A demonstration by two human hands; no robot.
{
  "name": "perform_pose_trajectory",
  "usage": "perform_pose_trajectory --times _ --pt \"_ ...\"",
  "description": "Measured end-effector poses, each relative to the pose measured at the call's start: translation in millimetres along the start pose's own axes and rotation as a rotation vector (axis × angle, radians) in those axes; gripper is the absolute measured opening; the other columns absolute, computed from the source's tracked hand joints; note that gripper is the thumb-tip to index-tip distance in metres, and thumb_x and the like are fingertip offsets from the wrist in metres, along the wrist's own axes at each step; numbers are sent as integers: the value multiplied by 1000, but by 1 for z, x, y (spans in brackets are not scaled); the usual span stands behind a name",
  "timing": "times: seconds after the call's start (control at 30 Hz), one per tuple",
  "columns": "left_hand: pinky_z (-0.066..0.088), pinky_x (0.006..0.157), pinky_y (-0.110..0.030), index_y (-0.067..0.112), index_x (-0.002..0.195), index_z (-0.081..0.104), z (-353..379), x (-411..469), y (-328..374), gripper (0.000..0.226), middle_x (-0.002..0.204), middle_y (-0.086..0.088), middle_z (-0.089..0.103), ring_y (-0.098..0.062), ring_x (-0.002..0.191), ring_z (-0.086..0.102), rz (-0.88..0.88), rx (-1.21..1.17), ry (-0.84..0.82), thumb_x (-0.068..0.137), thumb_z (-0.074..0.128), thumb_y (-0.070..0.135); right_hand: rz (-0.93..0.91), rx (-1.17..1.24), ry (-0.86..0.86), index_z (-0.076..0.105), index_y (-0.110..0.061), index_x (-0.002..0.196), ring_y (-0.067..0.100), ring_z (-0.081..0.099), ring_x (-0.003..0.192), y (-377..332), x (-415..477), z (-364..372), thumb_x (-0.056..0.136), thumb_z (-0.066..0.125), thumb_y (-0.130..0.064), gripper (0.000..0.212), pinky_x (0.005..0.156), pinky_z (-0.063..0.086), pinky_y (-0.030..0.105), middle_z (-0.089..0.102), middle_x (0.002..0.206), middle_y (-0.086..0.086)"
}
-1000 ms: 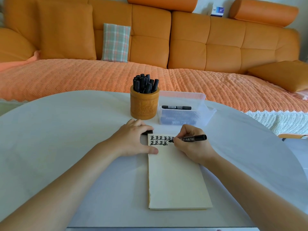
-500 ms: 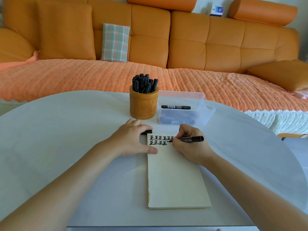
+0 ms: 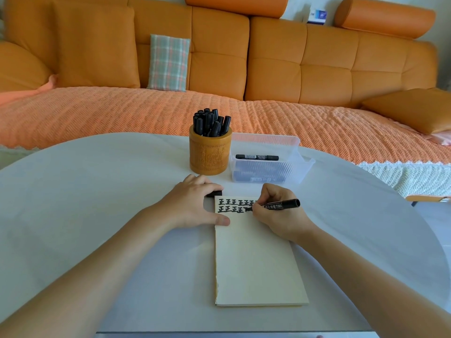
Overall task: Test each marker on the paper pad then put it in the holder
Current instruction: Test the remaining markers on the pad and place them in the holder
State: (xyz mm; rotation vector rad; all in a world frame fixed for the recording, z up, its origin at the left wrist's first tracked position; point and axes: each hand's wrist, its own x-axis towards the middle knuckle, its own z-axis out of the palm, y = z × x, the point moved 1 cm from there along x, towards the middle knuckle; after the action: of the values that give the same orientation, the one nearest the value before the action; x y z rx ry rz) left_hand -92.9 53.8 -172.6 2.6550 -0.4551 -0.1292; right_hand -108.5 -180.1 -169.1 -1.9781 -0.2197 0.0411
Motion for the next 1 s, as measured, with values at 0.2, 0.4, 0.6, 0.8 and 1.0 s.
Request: perform_pose_trajectory --times 0.2,0.4,0.6,0.8,1.0 --pt "32 108 -34 40 143 40 1 -1 0 106 127 19 38 -5 128 26 -6 -3 -19 51 55 90 -11 -8 7 44 -9 68 12 39 51 0 -1 0 81 66 -4 26 45 32 22 49 59 -3" --pt "32 107 -34 40 143 39 -1 -1 1 110 128 18 38 -6 127 26 -7 4 -26 48 51 92 -13 -5 -40 48 -18 61 13 39 52 1 1 0 80 68 -6 30 49 31 24 52 61 1" --pt "32 108 -35 39 144 39 -2 -1 2 101 132 17 38 -7 130 25 -15 5 -22 58 63 85 -29 -10 -46 49 -13 63 14 39 52 2 0 1 81 70 -5 29 49 32 24 52 60 2" --pt "31 109 -35 38 144 39 -1 -3 3 96 131 17 38 -7 129 26 -8 7 7 63 67 79 -35 -22 -57 42 -7 66 14 36 51 0 0 -1 72 64 -9 23 48 29 24 44 58 -1" --pt "31 109 -35 38 141 45 -1 -3 0 74 127 18 42 -5 128 28 13 -5 24 77 56 75 -24 169 5 48 -2 74 9 37 47 -1 2 -5 86 61 6 20 45 28 21 49 56 -4"
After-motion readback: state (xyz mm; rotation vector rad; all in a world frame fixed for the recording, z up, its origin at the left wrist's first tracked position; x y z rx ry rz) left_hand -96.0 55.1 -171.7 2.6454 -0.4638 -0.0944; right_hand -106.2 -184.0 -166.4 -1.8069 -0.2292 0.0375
